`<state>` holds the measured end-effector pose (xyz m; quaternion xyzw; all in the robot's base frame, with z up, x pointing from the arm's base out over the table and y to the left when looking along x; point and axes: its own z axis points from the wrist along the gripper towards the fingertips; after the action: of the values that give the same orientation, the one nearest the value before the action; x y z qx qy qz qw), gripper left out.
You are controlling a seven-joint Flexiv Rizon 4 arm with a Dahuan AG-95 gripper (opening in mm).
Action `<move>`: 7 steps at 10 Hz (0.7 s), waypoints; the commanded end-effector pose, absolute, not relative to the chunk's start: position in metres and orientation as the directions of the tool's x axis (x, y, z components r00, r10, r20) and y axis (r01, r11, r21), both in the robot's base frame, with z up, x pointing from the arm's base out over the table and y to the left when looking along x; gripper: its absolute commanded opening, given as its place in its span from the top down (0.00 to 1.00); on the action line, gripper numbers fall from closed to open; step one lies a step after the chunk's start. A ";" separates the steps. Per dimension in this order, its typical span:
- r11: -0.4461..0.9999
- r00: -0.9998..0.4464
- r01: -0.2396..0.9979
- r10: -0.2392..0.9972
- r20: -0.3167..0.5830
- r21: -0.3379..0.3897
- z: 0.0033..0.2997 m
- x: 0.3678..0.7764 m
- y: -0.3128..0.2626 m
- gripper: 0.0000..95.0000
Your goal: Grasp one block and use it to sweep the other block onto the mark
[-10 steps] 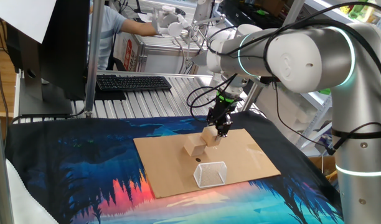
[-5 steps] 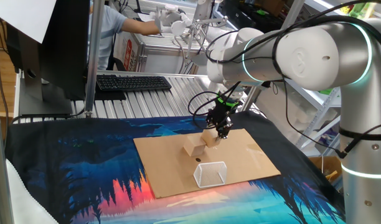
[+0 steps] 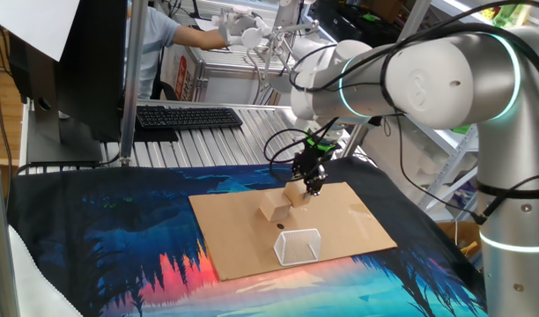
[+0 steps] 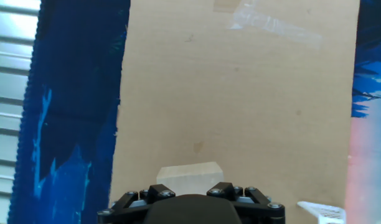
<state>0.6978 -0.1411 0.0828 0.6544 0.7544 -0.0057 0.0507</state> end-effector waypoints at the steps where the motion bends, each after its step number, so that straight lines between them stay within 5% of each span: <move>1: 0.139 -0.134 0.989 0.987 -0.094 0.053 0.082 0.707 -0.143 1.00; 7: 0.248 -0.243 0.967 0.967 -0.079 0.056 0.063 0.748 -0.145 1.00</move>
<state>0.7466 -0.1455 0.0642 0.6225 0.7812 -0.0042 0.0468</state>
